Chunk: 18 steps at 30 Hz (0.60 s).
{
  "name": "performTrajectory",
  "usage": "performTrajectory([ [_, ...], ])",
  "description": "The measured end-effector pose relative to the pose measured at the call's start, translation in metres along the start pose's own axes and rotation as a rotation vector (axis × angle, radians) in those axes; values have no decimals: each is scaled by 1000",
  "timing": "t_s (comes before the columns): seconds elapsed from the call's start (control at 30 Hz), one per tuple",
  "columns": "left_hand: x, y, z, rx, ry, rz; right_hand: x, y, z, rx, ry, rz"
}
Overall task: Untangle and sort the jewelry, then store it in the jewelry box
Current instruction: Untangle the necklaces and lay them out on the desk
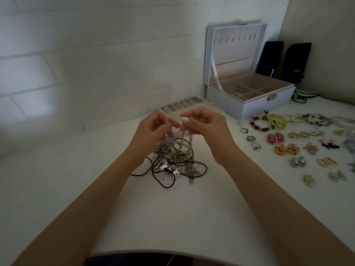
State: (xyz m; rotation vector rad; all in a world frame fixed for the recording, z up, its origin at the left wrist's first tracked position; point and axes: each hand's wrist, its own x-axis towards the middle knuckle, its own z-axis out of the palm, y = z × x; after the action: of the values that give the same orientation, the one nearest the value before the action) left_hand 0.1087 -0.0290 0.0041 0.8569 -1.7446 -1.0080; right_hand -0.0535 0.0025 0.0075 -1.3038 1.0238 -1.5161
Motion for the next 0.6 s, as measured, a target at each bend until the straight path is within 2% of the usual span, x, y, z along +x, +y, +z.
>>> performTrajectory([
  [0.23, -2, 1, 3, -26, -136, -41, 1, -3, 1, -34, -72, -19],
  [0.6, 1, -16, -11, 386, -153, -59, -1, -12, -9, 182, -74, 58],
])
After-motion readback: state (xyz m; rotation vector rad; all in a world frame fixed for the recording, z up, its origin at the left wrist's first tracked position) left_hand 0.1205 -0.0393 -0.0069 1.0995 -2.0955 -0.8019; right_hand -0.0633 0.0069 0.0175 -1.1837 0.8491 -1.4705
